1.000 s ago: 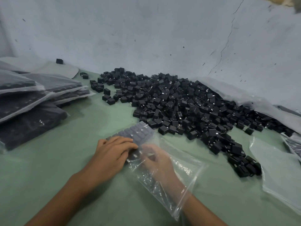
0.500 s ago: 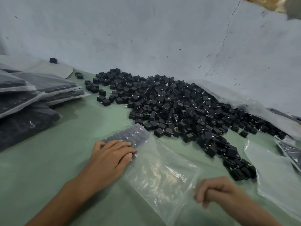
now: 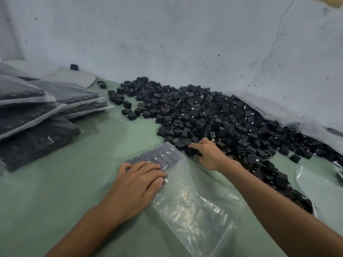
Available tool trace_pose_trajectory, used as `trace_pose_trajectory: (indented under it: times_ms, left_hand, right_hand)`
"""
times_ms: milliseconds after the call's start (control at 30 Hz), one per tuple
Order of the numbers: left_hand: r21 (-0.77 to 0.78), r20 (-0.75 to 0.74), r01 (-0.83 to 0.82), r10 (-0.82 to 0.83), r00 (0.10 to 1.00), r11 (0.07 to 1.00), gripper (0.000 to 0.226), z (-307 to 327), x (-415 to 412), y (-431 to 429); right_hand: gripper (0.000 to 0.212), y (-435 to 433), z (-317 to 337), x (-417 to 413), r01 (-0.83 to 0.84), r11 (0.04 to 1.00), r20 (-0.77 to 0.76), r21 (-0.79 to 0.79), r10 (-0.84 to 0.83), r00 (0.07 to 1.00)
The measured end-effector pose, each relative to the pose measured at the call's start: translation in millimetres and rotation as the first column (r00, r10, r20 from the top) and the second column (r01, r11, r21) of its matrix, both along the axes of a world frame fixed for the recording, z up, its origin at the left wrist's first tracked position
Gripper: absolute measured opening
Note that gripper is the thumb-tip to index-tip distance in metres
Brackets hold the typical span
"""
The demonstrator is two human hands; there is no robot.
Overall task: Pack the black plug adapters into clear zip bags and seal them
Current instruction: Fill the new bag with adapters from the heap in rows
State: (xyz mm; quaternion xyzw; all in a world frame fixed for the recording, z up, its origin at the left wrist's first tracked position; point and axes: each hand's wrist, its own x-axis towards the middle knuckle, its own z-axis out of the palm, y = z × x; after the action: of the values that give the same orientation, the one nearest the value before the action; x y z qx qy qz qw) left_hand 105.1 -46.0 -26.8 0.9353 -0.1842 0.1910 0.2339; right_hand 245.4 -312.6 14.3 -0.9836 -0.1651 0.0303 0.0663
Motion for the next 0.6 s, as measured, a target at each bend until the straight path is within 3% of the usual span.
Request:
trace_pose_trajectory:
  times_ms: [133,233,300,400,467,600]
  left_hand:
    - [0.007,0.021,-0.004,0.003,1.0,1.0,0.038,-1,1,0]
    - [0.006,0.029,-0.004,0.004,1.0,1.0,0.034,-3,1,1]
    - [0.009,0.031,-0.003,0.003,1.0,1.0,0.033,-3,1,1]
    - [0.026,0.009,-0.008,0.007,1.0,1.0,0.036,-2,2,1]
    - [0.032,0.001,-0.015,0.015,1.0,0.999,0.039,-2,2,1]
    - [0.009,-0.001,-0.029,0.029,1.0,1.0,0.041,-1,1,-2]
  right_hand:
    - [0.038,4,-7,7,-0.003,0.999,0.073,-0.035,0.005,0.997]
    - [0.017,-4,8,-14,0.102,0.956,-0.012,0.276,-0.103,0.995]
    - [0.017,-21,23,-47,0.19,0.832,-0.084,0.521,-0.172,0.982]
    - [0.02,-58,36,-113,0.281,0.544,-0.188,0.79,-0.221,0.957]
    - [0.028,-79,36,-159,0.359,0.381,-0.27,0.852,-0.269,0.925]
    - [0.037,-100,17,-232,0.523,0.231,-0.479,0.82,-0.222,0.849]
